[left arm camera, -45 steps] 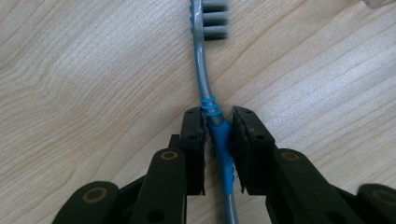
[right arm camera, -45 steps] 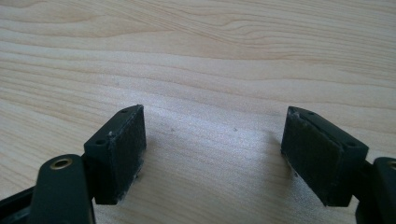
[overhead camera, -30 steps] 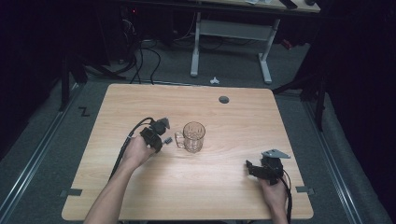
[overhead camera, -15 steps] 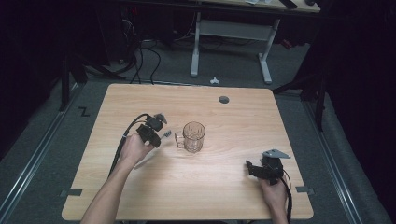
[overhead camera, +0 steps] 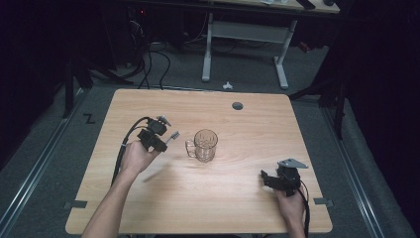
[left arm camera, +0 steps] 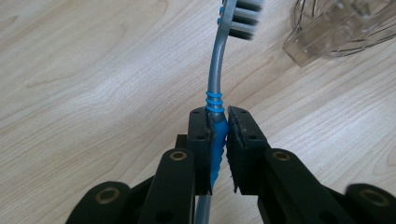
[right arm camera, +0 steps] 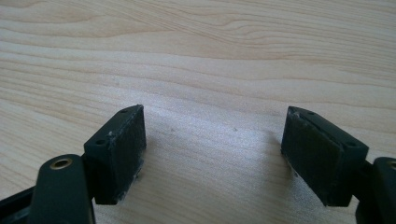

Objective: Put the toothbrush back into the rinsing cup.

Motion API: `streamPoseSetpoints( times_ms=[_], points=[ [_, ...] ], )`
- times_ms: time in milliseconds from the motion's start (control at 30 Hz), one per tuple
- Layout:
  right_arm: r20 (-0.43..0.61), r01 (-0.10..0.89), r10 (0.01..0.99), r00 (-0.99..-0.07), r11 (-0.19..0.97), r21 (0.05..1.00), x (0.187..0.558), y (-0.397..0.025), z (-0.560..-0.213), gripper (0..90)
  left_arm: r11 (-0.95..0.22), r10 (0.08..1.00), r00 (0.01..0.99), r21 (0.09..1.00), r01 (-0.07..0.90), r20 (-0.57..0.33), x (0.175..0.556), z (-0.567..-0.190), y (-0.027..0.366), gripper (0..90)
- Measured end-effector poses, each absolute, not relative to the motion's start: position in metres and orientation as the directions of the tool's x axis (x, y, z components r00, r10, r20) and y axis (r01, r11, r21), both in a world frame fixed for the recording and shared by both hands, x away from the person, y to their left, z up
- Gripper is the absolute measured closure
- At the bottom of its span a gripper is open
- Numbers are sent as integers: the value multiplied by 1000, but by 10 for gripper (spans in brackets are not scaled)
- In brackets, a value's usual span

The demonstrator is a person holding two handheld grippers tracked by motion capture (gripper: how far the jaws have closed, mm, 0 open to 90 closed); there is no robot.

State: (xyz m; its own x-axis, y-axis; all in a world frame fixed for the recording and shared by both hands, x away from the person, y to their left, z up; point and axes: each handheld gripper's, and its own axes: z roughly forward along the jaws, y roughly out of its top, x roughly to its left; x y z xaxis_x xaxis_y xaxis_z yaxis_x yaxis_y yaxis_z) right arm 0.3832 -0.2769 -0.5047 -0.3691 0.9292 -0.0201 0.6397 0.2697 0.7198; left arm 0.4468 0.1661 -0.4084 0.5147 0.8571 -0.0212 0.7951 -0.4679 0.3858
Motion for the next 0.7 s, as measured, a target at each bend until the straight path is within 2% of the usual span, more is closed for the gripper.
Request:
streamPoseSetpoints(
  times_ms=[700],
  points=[
    [-21,639,929,-369,270,720,383,-277,-505,221,-432,844,535,542,721,-40,427,-387,164,802]
  ],
)
